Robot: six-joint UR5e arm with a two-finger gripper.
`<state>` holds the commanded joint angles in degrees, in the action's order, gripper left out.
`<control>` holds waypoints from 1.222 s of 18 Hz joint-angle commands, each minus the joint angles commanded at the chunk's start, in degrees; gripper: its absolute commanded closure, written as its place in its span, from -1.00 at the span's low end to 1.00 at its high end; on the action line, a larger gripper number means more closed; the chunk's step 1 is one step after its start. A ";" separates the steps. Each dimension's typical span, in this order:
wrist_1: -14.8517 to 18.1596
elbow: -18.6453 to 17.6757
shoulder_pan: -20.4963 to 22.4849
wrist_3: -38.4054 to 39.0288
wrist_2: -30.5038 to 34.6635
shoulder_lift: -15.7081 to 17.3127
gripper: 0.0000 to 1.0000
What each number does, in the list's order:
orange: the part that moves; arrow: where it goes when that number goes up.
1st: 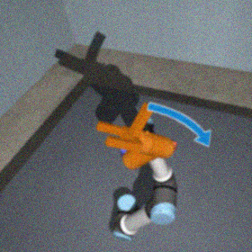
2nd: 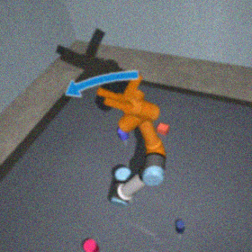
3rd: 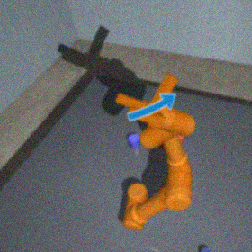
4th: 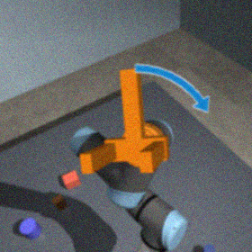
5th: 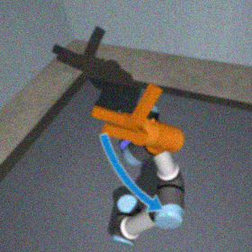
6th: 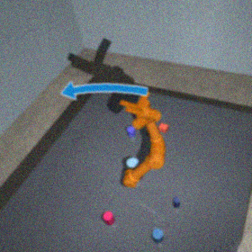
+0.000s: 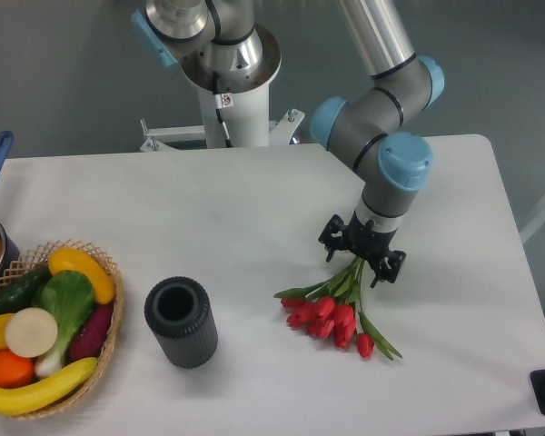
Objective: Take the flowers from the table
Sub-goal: 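Lower the gripper onto the tulip stems and close it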
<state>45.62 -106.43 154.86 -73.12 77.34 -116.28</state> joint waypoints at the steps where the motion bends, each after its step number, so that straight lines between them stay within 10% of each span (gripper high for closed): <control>1: 0.00 0.00 0.00 0.00 0.00 -0.09 -1.00; 11: 0.00 0.09 -0.09 0.00 0.00 0.09 -0.01; 22: 0.18 0.61 0.00 0.26 0.00 0.35 0.37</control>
<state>45.79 -105.82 154.86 -72.86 77.34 -115.93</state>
